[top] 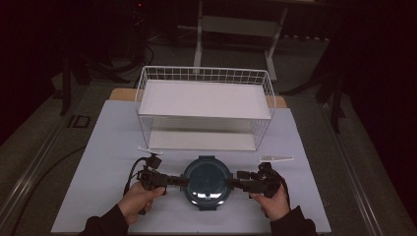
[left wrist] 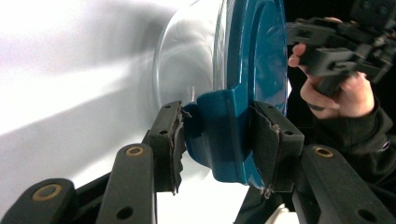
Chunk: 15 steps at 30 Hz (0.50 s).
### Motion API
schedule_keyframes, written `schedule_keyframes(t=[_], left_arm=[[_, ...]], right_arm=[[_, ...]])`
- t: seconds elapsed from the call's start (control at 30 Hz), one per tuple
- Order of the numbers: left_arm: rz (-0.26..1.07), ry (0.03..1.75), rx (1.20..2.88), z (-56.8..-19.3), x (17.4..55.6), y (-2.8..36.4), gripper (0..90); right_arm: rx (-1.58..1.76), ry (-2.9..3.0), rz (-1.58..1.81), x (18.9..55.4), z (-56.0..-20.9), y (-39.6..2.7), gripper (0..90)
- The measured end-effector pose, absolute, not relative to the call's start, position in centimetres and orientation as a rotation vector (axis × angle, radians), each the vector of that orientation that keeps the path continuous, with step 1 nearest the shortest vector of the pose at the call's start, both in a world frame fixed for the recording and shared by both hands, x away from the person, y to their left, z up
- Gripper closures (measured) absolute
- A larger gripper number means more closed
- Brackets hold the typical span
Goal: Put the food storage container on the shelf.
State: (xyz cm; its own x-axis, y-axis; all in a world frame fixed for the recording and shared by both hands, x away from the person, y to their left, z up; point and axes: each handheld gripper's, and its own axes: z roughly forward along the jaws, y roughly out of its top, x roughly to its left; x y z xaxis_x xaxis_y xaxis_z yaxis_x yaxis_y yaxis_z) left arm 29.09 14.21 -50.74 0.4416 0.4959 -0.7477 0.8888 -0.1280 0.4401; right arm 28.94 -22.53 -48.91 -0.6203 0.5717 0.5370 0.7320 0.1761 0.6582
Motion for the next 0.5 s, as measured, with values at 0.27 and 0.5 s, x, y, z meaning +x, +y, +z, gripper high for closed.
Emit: schedule_keyframes(t=[0.27, 0.5], left_arm=[[-0.488, 1.135, 1.801, -50.4, 28.5, 14.1, 56.9], [-0.482, 1.134, 1.797, -50.5, 28.1, 14.2, 57.2]], right_arm=[[-1.276, -2.184, -1.368, 29.2, -50.0, -23.0, 48.0], [-1.247, -2.103, -1.346, 29.1, -50.6, -22.8, 51.4]])
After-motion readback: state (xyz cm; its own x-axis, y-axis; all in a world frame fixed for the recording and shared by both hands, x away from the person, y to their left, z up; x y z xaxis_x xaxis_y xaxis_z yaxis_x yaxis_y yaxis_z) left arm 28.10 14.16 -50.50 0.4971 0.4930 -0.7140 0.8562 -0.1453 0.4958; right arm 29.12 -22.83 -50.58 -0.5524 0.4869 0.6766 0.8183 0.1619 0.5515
